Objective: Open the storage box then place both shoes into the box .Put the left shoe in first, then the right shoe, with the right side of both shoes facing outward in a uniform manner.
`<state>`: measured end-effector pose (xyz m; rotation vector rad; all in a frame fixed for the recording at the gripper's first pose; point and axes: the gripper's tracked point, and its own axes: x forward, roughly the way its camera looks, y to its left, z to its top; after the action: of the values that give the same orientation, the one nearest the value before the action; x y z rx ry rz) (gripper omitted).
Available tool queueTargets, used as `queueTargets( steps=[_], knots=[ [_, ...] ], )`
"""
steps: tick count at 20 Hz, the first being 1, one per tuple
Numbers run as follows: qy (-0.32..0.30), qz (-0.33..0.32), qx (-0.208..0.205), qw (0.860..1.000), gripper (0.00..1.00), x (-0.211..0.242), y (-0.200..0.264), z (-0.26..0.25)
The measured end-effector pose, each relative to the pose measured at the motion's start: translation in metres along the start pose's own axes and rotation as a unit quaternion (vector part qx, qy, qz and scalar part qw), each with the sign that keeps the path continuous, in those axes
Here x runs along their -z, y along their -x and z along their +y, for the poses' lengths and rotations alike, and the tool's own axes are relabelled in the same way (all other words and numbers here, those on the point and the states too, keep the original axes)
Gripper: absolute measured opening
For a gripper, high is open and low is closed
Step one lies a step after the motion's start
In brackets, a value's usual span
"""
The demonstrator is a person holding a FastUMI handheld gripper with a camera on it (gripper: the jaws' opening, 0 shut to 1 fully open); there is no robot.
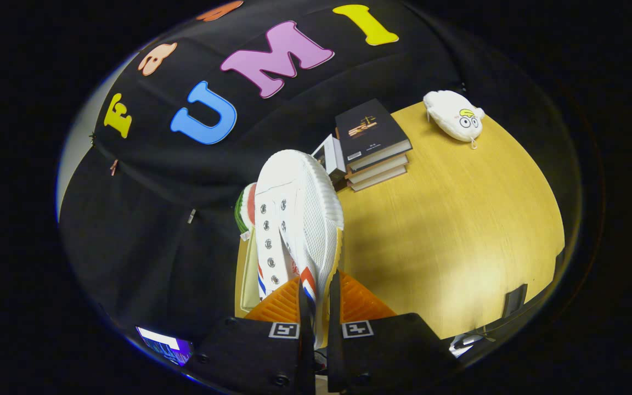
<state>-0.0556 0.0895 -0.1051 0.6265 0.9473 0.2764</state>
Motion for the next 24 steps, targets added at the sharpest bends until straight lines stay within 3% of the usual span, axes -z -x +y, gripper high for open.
queueTargets(
  steps=[3, 11, 15, 20, 24],
  knots=[
    [-0.018, 0.013, -0.018, 1.0, 0.13, 0.013, -0.019, 0.031],
    [-0.001, 0.041, 0.005, 0.999, 0.13, 0.043, -0.099, 0.054],
    [0.018, 0.065, 0.045, 0.997, 0.13, 0.07, -0.133, 0.041],
    [-0.046, 0.104, 0.043, 0.993, 0.13, 0.089, -0.149, 0.03],
    [-0.037, 0.137, 0.065, 0.988, 0.13, 0.102, -0.164, 0.018]
  ],
)
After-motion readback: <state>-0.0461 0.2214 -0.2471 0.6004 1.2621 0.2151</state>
